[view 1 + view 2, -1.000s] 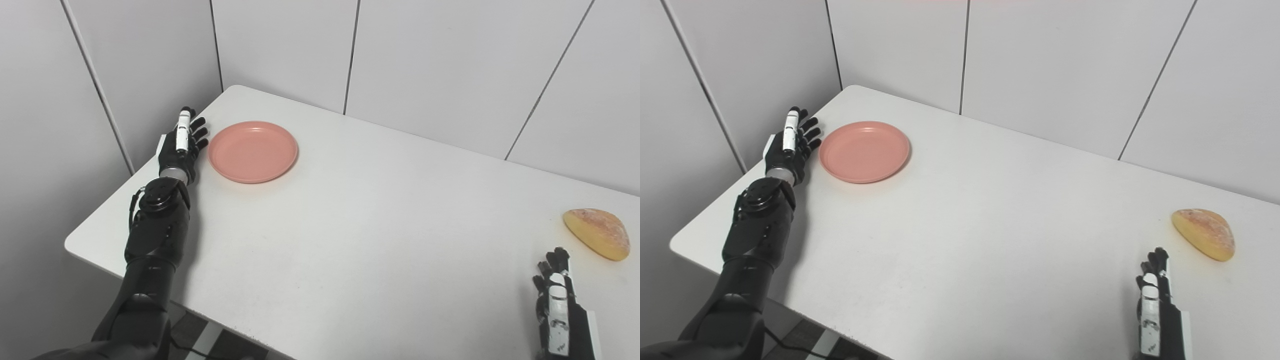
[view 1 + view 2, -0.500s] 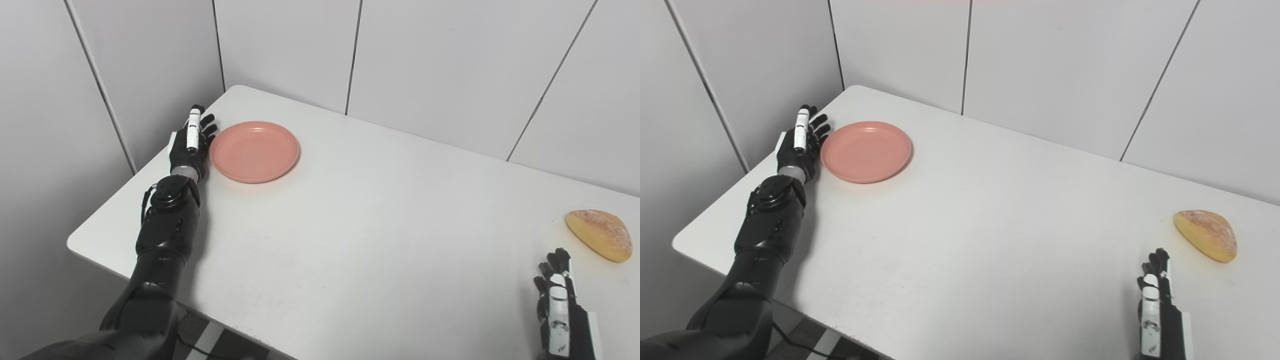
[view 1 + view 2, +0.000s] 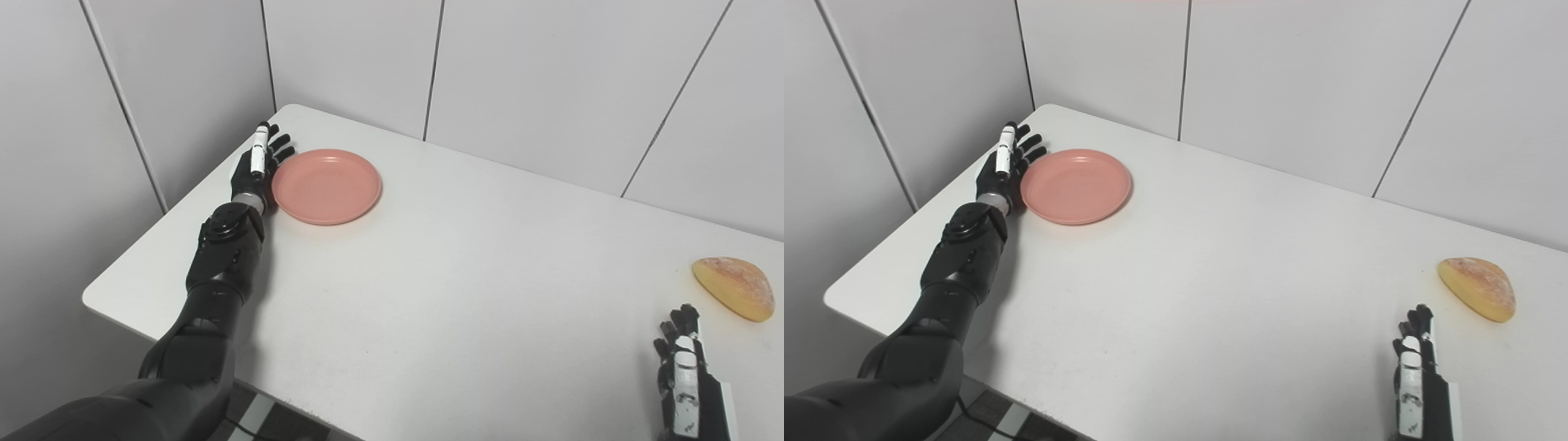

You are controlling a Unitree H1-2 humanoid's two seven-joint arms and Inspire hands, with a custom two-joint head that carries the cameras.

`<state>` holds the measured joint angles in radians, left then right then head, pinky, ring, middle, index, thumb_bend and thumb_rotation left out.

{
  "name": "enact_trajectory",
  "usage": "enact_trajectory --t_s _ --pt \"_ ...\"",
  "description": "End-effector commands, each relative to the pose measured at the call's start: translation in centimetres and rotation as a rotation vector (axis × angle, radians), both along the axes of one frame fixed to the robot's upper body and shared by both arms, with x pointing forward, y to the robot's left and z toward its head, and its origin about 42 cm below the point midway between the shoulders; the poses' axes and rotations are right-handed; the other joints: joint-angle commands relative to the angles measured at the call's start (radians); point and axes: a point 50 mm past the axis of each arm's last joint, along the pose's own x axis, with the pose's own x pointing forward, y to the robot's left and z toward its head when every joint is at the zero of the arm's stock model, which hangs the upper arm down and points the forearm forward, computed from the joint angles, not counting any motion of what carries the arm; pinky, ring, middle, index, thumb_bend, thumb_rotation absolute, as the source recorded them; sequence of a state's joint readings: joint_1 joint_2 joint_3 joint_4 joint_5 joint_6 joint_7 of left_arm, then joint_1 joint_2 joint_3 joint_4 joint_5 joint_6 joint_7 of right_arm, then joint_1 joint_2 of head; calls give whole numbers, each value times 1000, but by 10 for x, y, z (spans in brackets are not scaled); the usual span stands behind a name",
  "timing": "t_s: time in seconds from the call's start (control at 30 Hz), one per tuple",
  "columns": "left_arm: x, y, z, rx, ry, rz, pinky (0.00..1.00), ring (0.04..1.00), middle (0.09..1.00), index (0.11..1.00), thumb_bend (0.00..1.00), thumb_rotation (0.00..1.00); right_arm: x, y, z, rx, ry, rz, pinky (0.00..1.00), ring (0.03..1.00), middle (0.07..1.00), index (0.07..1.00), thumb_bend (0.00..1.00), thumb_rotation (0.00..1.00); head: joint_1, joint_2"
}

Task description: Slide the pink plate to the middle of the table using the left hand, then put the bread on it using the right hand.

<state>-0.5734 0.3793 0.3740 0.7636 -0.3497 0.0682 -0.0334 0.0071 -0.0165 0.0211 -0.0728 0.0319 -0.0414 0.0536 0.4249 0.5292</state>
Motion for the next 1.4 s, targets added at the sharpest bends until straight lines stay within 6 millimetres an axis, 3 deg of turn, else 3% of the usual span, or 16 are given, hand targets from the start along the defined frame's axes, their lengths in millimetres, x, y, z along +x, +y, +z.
enact_trajectory --t_s 0.0,0.23,0.57,0.9,1.37 --pt "9 -18 -5 -35 23 -48 851 877 884 887 331 1000 -1 1 3 -1 -37 -4 1000 997 1000 1000 197 1000 -4 3" --pt "13 -30 -11 -74 17 -105 905 897 907 903 332 1000 -2 4 6 -6 -27 -5 1000 999 1000 1000 200 1000 -22 15" --pt "14 -50 -23 -118 36 -165 909 902 915 919 335 1000 -2 8 5 -18 -33 -5 1000 988 993 1000 196 1000 -64 35" --pt "17 -89 -28 -122 52 -274 871 861 882 890 355 1000 -3 19 7 -21 -32 -10 982 977 984 986 191 1000 -124 56" --pt "10 -137 -18 -75 45 -430 869 865 879 882 378 1000 -7 34 13 0 -15 -22 965 962 971 969 199 1000 -216 97"
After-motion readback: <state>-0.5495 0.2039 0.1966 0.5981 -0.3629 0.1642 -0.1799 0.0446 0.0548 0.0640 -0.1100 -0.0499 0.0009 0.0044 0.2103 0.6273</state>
